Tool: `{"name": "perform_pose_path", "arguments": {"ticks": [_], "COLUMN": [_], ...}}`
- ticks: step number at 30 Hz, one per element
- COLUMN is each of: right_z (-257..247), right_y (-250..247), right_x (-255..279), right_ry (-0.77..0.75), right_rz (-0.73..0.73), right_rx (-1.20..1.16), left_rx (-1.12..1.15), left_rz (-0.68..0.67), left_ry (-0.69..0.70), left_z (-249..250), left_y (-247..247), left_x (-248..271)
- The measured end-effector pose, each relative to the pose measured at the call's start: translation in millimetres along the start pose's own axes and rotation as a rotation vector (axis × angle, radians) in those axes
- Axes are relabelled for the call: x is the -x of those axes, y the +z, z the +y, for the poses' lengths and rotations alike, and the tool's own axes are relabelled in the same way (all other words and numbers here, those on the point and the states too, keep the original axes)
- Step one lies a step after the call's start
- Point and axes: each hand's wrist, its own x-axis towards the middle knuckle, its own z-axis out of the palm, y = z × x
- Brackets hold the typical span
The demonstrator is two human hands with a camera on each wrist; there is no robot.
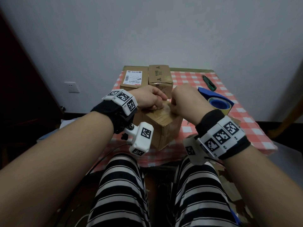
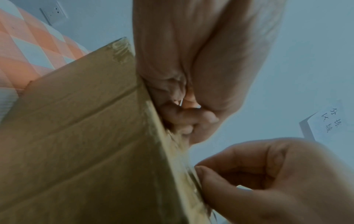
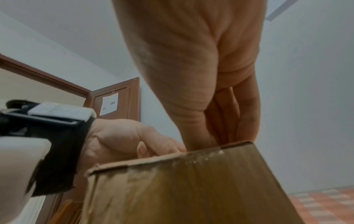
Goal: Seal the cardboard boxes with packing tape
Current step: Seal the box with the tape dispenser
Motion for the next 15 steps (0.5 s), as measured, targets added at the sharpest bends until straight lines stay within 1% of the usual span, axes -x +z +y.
{"name": "perform_pose_path", "arguments": {"ticks": [7, 15], "right_z": [10.9, 30.4], "right_y": [7.5, 18.0], "right_x": [1.2, 1.2], "right_ry": [-0.036, 0.000], "right_rz": [0.035, 0.084], "right_rx": [-0.087, -0.421], "left_rx": [-0.002, -0.020], "left_rz": [-0.003, -0.015], "left_ry": [-0.009, 0.001], "left_z": [-0.3, -1.4], "left_y": [-0.3, -0.5], "left_x": [-0.1, -0.4]}}
